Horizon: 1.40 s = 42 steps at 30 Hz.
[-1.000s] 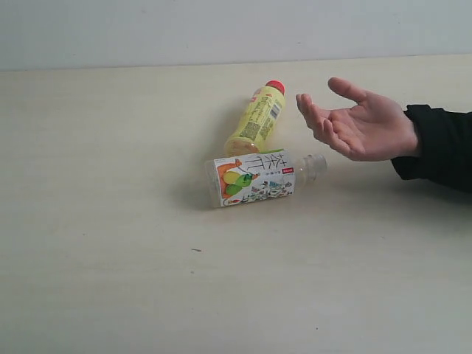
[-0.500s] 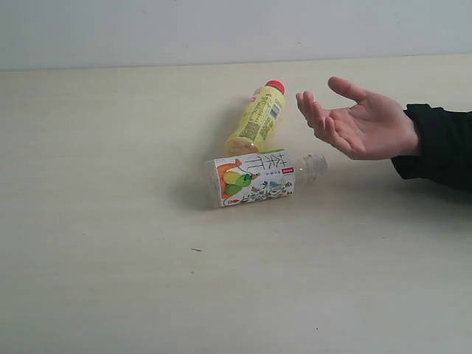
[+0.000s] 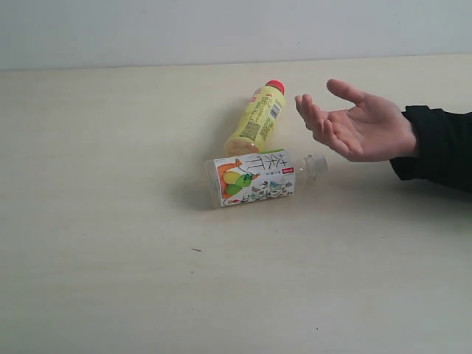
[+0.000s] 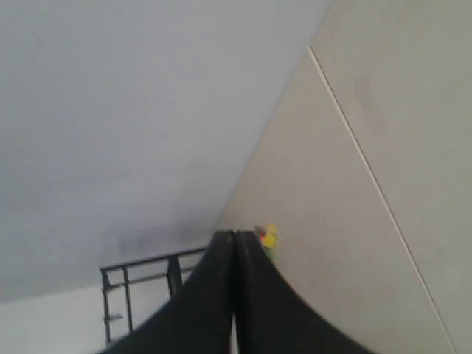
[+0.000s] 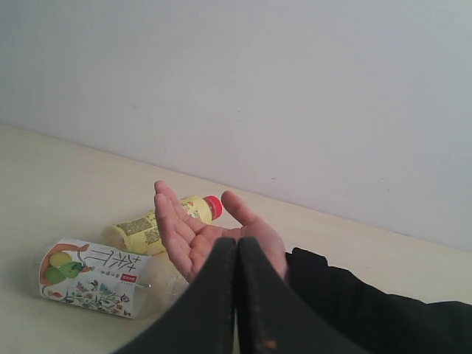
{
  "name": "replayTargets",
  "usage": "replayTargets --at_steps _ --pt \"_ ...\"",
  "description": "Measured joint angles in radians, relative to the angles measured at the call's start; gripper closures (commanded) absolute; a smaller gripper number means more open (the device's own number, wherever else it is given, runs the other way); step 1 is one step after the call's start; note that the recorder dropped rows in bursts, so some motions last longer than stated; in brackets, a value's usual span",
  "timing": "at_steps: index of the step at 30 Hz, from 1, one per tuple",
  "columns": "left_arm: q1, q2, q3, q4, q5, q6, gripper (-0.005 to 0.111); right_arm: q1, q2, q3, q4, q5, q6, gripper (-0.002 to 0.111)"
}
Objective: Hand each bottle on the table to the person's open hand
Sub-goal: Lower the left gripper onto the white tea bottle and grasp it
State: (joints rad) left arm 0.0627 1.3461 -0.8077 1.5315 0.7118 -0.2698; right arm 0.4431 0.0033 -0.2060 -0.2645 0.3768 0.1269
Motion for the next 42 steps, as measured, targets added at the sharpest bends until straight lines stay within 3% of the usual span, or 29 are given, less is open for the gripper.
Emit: replayTargets --at_steps 7,10,14,18,23,29,34,38,42 --pt "-0.131 0.165 -0.32 -0.976 0.334 0.553 0.107 0.0 0.0 0.0 0.0 0.0 0.0 0.108" --pt "-0.195 0.207 -0.398 -1.339 0.342 0.718 0.107 0.0 0.0 0.0 0.0 0.0 0.0 0.108" --pt "-0.308 0.219 -0.429 -1.582 0.225 0.832 0.107 0.0 0.0 0.0 0.0 0.0 0.0 0.108" --pt "-0.428 0.261 -0.466 -1.642 0.106 0.861 0.107 0.0 0.0 0.0 0.0 0.0 0.0 0.108" --pt "-0.548 0.393 -0.561 -1.651 0.077 0.895 0.107 0.0 0.0 0.0 0.0 0.0 0.0 0.108" --pt "-0.646 0.559 -0.682 -1.655 0.076 0.916 0.107 0.0 0.0 0.0 0.0 0.0 0.0 0.108" --pt "-0.689 0.67 -0.761 -1.646 0.074 0.916 0.106 0.0 0.0 0.0 0.0 0.0 0.0 0.108" --pt "-0.705 0.715 -0.795 -1.639 0.069 0.92 0.09 0.0 0.0 0.0 0.0 0.0 0.0 0.108" --pt "-0.711 0.729 -0.799 -1.637 0.069 0.944 0.06 0.0 0.0 0.0 0.0 0.0 0.0 0.108"
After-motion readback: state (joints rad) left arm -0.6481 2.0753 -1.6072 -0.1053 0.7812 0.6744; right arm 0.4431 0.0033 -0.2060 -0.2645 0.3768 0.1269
